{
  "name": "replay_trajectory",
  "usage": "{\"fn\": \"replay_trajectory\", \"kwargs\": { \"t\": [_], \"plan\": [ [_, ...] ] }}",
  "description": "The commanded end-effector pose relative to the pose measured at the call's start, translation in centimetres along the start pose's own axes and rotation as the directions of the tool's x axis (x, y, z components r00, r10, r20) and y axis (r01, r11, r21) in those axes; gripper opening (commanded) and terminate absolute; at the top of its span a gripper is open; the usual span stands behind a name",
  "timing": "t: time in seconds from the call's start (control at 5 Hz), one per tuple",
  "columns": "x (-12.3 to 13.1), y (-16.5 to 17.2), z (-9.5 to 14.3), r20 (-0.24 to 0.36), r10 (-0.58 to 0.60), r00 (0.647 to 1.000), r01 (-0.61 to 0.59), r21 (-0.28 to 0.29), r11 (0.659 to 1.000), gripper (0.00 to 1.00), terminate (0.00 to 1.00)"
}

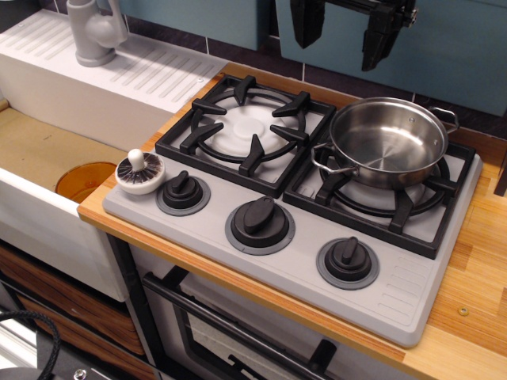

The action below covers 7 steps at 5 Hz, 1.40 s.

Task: Put pot or pan on stove and put mushroom in pot or pan

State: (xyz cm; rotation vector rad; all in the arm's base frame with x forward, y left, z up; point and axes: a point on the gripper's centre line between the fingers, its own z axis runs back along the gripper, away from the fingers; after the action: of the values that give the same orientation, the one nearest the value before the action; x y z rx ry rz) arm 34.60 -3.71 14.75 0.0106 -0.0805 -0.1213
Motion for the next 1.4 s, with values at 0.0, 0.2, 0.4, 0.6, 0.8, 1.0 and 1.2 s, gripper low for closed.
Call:
{"fn": "replay_trajectory", "kwargs": {
  "t": [0.0,0.2,0.4,0.6,0.8,1.0,1.2],
  "plan": [
    [0.0,0.0,0.0,0.0,0.0,1.0,0.0,0.0,1.0,1.0,0.0],
    [0.8,0.1,-1.2,0.025,-0.017,1.0,0.017,-0.007,1.0,1.0,0.0],
    [1.5,0.1,-2.3,0.044,-0.029,0.999,0.029,-0.015,0.999,1.0,0.0],
    [2.0,0.1,-3.2,0.069,-0.039,0.997,0.041,-0.025,0.999,1.0,0.0],
    [2.0,0.5,-3.5,0.087,-0.052,0.995,0.054,-0.024,0.998,1.0,0.0],
    [2.1,0.7,-4.3,0.106,-0.058,0.993,0.061,-0.022,0.998,1.0,0.0],
    [2.1,0.8,-5.7,0.141,-0.059,0.988,0.062,-0.015,0.998,1.0,0.0]
  ]
}}
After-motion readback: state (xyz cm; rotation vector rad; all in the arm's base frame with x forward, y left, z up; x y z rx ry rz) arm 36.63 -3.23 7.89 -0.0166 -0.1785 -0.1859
